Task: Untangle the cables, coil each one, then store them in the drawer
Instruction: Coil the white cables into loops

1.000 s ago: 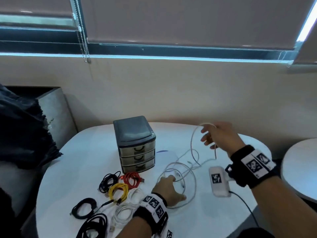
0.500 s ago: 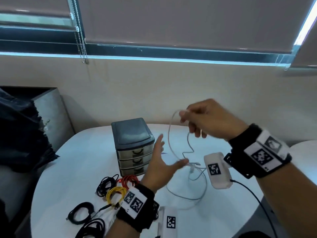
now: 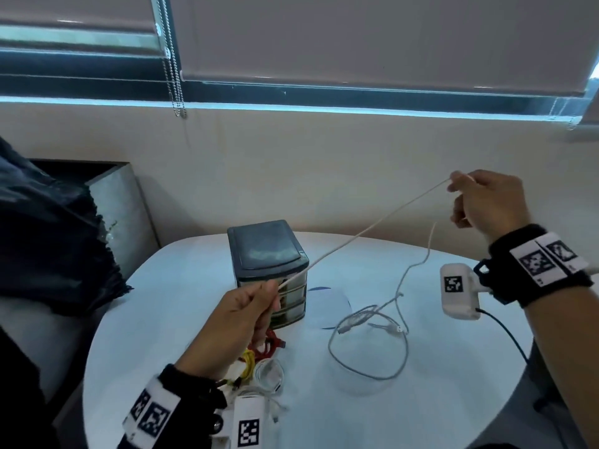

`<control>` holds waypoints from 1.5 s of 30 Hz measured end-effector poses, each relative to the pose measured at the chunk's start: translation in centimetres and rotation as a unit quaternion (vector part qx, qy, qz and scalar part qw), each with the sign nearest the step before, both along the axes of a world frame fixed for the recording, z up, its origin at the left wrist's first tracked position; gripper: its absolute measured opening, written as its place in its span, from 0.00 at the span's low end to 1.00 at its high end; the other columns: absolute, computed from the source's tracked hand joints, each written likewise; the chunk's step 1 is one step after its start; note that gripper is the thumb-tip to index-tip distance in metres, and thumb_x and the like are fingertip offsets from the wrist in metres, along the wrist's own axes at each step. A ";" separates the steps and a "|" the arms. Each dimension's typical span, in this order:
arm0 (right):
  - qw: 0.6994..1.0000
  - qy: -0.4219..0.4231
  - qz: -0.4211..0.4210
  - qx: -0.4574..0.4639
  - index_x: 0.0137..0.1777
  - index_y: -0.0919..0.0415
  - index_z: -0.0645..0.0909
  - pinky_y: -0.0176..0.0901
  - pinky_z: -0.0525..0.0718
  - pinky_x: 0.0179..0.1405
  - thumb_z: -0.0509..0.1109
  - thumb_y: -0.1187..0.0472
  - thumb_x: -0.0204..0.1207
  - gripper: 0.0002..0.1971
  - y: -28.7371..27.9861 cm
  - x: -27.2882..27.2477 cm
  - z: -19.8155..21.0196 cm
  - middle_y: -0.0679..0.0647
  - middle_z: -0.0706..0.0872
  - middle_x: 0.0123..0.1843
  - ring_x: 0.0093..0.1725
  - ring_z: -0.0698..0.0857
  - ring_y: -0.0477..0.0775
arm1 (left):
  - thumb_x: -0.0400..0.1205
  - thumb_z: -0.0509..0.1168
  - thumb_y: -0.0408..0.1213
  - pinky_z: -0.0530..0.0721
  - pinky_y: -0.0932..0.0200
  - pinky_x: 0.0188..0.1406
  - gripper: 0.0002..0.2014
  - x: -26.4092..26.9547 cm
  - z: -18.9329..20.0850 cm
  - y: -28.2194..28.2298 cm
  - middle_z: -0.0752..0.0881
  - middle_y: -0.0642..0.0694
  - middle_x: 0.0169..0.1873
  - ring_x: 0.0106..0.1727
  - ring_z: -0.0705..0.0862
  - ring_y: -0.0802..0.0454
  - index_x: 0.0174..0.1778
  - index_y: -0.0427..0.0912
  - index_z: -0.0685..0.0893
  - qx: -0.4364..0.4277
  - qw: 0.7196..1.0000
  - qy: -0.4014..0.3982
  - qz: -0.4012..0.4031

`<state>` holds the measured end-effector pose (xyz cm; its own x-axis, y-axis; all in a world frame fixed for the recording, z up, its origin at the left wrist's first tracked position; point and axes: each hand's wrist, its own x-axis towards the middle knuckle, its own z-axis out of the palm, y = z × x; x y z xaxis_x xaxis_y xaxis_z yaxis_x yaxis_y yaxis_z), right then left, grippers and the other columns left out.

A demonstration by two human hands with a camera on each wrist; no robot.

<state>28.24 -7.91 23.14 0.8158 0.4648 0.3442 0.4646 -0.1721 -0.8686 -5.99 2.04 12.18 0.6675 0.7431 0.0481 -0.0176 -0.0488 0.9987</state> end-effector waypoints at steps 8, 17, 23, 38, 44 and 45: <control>0.905 0.007 0.394 -0.157 0.59 0.57 0.84 0.44 0.80 0.63 0.63 0.52 0.84 0.13 0.4 -13.6 -5.5 0.46 0.89 0.51 0.54 0.87 0.42 | 0.86 0.58 0.52 0.64 0.58 0.30 0.21 2.1 1.5 -3.2 0.68 0.56 0.20 0.22 0.64 0.60 0.26 0.52 0.80 0.084 0.994 0.040 -0.051; 0.879 0.080 0.468 -0.042 0.39 0.53 0.91 0.44 0.66 0.29 0.71 0.55 0.76 0.09 0.5 -13.9 -6.3 0.58 0.82 0.32 0.26 0.70 0.53 | 0.85 0.58 0.49 0.60 0.65 0.16 0.20 -0.4 4.2 -1.7 0.60 0.52 0.22 0.18 0.59 0.58 0.28 0.45 0.71 -0.269 0.937 -0.222 -0.037; 0.854 -0.162 0.434 -0.237 0.50 0.48 0.88 0.29 0.73 0.37 0.63 0.46 0.85 0.13 -0.1 -16.6 -10.8 0.43 0.88 0.39 0.33 0.79 0.38 | 0.86 0.57 0.45 0.87 0.60 0.33 0.19 -0.3 4.7 -0.3 0.80 0.49 0.29 0.32 0.83 0.53 0.29 0.46 0.81 -0.265 0.907 -0.326 0.025; 0.807 -0.176 0.536 -0.175 0.50 0.62 0.79 0.30 0.68 0.32 0.56 0.54 0.89 0.14 -2.9 -20.6 -7.2 0.40 0.74 0.30 0.31 0.73 0.44 | 0.90 0.54 0.38 0.86 0.58 0.63 0.15 1.9 2.2 -0.8 0.91 0.43 0.57 0.62 0.89 0.49 0.62 0.37 0.84 -0.080 0.946 -0.286 0.133; 0.857 -0.181 0.470 -0.107 0.42 0.53 0.80 0.33 0.72 0.34 0.60 0.55 0.86 0.12 -2.6 -18.6 -4.9 0.39 0.80 0.31 0.30 0.76 0.42 | 0.91 0.55 0.46 0.86 0.47 0.36 0.18 1.2 -0.5 -2.2 0.90 0.47 0.32 0.34 0.89 0.50 0.44 0.46 0.88 0.155 0.987 -0.029 0.025; 0.875 -0.168 0.446 -0.086 0.41 0.51 0.81 0.35 0.73 0.33 0.61 0.53 0.84 0.12 -2.3 -17.8 -4.8 0.41 0.80 0.30 0.30 0.75 0.42 | 0.90 0.55 0.47 0.83 0.52 0.38 0.19 0.9 -0.4 -2.5 0.89 0.45 0.29 0.31 0.87 0.49 0.41 0.46 0.87 0.142 0.989 -0.028 -0.005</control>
<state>10.42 -10.18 18.35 -0.0317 0.9336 0.3568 0.7052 0.2739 -0.6539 -5.05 -0.47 11.73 0.6646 0.6879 0.2915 -0.0745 -0.3272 0.9420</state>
